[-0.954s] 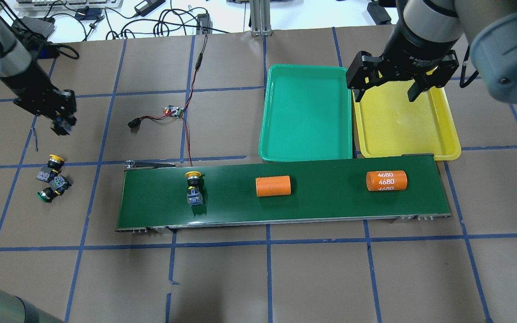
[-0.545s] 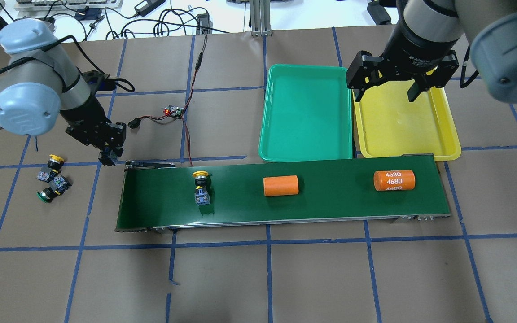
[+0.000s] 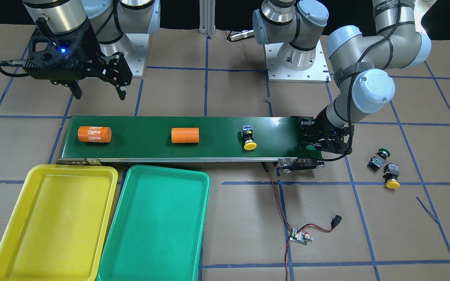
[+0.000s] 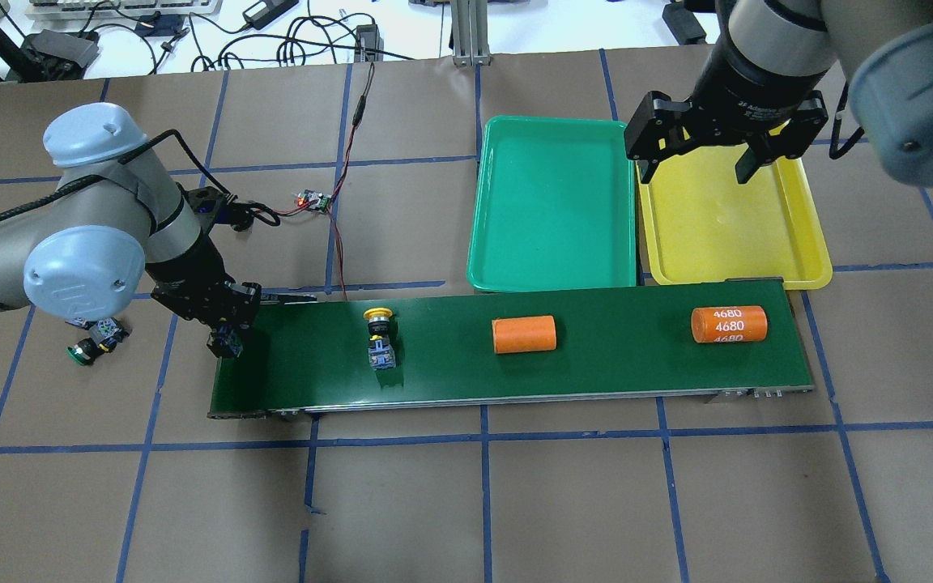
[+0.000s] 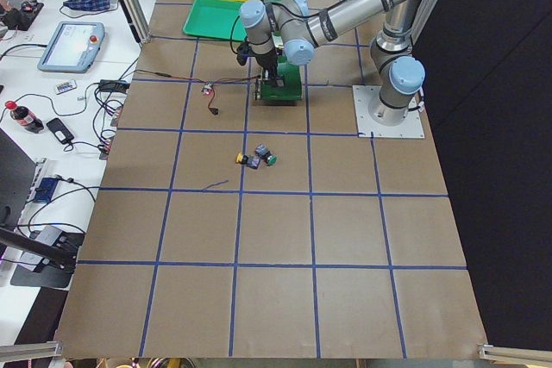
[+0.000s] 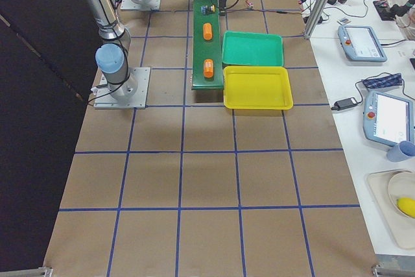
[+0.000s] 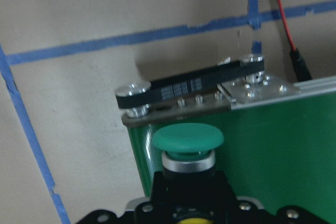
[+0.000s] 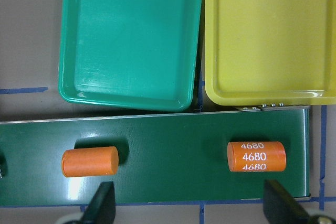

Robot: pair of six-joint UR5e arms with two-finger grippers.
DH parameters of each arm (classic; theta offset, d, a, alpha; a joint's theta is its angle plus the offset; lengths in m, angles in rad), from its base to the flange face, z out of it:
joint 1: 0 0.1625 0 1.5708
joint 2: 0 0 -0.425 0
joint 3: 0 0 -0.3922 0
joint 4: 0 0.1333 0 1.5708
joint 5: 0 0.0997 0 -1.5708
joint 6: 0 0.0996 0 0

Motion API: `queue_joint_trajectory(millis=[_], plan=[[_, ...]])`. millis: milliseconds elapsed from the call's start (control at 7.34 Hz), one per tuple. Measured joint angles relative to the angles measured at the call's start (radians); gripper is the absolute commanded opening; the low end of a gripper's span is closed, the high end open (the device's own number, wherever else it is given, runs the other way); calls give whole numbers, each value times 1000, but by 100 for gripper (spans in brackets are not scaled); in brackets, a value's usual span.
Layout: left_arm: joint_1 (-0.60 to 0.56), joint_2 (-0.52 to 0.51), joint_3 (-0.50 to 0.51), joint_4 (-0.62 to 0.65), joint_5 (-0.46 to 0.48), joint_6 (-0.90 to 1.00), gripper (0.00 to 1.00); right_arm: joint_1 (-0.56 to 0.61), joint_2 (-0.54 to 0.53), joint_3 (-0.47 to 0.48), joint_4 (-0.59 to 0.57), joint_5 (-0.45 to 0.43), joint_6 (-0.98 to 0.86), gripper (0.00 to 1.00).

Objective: Sort buttons by color to trays
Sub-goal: 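Lower the green button onto the conveyor belt and open the left gripper, then move the left gripper back and grasp a yellow push-button switch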

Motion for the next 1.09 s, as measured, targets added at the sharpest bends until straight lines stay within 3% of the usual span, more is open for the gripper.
queue_joint_trajectory(millis=[136, 681, 1090], plan=[[0, 6, -13, 8, -1, -1, 97, 0, 0, 0, 0, 0, 0, 100], [3, 6, 11, 31, -1, -2, 100, 0, 1, 0, 1, 0, 0, 100], [92, -31, 204, 14, 12, 28, 100, 0, 1, 0, 0, 0, 0, 100]])
